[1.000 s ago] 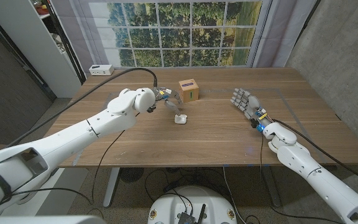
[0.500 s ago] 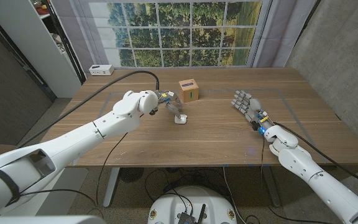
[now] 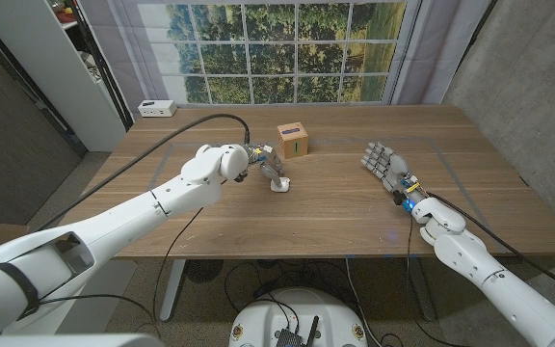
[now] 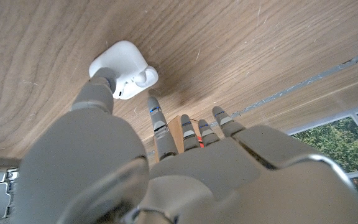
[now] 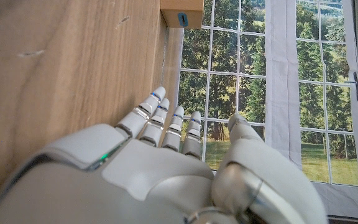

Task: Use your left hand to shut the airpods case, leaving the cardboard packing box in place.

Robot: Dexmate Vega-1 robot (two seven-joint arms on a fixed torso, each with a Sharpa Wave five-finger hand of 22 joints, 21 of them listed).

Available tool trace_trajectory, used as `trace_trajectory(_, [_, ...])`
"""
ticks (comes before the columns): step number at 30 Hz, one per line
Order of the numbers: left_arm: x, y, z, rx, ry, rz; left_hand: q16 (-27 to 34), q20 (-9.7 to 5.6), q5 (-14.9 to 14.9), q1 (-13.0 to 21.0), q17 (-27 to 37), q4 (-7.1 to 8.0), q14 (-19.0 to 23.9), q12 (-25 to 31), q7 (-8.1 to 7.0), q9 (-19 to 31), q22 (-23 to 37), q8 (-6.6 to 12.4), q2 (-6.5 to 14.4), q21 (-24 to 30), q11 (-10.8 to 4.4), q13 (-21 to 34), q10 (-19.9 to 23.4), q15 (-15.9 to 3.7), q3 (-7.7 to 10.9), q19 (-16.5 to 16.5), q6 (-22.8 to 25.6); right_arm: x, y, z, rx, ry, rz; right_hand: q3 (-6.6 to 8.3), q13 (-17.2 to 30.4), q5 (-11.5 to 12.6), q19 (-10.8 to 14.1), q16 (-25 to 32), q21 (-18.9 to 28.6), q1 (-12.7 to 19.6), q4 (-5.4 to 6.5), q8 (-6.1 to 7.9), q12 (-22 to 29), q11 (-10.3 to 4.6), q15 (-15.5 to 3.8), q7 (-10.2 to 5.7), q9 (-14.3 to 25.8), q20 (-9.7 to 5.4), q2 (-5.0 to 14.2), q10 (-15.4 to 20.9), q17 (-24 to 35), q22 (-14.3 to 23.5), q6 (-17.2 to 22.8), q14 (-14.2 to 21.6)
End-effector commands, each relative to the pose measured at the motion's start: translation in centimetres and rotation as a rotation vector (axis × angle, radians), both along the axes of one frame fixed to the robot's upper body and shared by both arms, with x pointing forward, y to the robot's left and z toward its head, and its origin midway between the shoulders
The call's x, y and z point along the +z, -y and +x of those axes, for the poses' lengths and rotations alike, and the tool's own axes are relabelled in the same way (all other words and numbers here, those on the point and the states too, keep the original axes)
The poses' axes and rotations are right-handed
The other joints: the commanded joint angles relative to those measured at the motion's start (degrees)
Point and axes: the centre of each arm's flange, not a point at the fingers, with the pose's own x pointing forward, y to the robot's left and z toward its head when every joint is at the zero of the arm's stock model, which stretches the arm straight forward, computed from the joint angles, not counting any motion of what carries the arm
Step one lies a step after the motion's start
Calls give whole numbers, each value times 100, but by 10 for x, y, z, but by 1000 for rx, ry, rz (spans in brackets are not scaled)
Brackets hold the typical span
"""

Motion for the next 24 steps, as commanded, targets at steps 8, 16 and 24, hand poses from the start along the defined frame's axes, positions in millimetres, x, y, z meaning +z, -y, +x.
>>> trace_trajectory(8, [-4,4,8,-8,-32,-19,22,22,59,132,13,67,119,73,-5,9,12,96,267,55,-2,-10,168,-129,-24,145,450,-8,3,-3,-12,-3,15,13,3,40,-9,16,-1,-55,6,46,21,9,-565,-36,1,-20,21,52,1,17,41,77])
trace_trajectory(16, [-8,5,4,-38,-19,-37,45,25,35,347,7,61,365,161,-29,50,14,215,520,67,-64,-19,458,-223,-60,291,989,-11,4,-5,-15,-6,20,15,-4,42,-7,16,-9,-63,1,44,19,10,-564,-38,0,-21,25,50,-1,17,37,81])
trace_trajectory(24, [-8,-5,-12,-86,59,-120,85,17,-79,619,2,3,809,289,12,118,20,260,705,108,-235,-22,896,-378,-153,553,1325,-12,3,-4,-9,-6,22,16,-10,42,-5,13,-14,-70,-3,44,19,17,-567,-34,0,-20,26,52,-4,17,36,81])
